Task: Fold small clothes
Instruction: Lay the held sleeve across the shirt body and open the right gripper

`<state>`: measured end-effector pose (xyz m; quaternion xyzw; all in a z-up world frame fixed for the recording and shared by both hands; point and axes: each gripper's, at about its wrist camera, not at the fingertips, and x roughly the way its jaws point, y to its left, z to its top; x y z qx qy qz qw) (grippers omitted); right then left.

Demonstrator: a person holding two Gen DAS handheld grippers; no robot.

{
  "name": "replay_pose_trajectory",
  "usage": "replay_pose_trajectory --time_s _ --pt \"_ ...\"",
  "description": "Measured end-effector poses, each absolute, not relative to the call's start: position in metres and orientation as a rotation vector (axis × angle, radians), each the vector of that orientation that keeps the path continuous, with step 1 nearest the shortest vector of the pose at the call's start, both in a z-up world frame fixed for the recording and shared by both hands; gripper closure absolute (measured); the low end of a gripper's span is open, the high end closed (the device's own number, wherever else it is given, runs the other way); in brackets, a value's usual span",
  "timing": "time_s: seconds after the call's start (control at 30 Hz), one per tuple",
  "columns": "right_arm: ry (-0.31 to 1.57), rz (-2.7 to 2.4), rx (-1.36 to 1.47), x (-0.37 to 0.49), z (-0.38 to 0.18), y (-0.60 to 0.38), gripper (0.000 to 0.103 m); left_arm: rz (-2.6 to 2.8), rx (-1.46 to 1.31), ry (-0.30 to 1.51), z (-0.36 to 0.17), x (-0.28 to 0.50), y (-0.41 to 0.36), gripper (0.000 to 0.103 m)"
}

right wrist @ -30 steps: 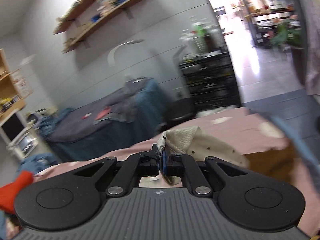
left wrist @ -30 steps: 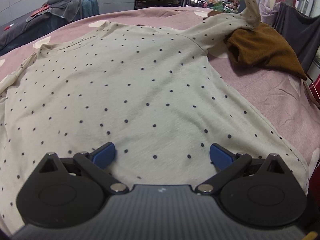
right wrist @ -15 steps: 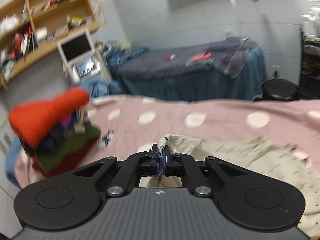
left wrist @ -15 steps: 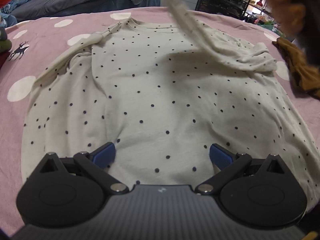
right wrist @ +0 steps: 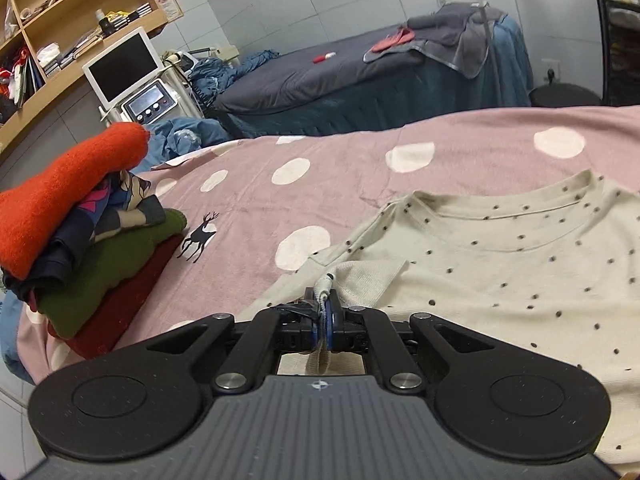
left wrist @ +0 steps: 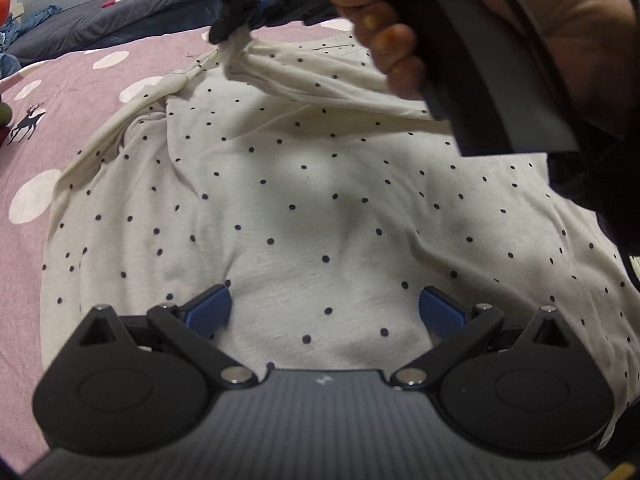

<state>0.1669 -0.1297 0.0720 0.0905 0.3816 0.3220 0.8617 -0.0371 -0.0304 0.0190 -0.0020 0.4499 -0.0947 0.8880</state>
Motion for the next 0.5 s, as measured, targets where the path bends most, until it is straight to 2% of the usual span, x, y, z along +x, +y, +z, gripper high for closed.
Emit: replay_pose_trajectory --time_s 0.13,0.2,0.23,0.27,0.33,0.5 --pt "0.811 0.730 0.149 0.168 0.068 -0.111 0.094 -0.197 0.007 0.933 0.019 -0.039 -0.032 0.000" --pt "0.828 0.756 0.095 0.169 0.062 -0.100 0.082 -0.197 0.006 0.933 0.019 -0.040 -0.032 0.000" --pt "0.823 0.750 0.070 0.169 0.060 -0.098 0.064 -0.198 0.007 0.934 0.019 -0.040 -0.032 0.000" --pt "0.817 0.741 0.054 0.168 0.058 -0.098 0.040 -0.197 0.008 0.934 0.019 -0.040 -0.033 0.000" --pt "0.823 0.712 0.093 0.168 0.059 -0.107 0.020 -0.195 0.010 0.934 0.019 -0.041 -0.034 0.000" --pt "0.765 0.723 0.309 0.159 0.082 -0.153 0.014 -0.189 0.016 0.939 0.020 -0.040 -0.035 0.000"
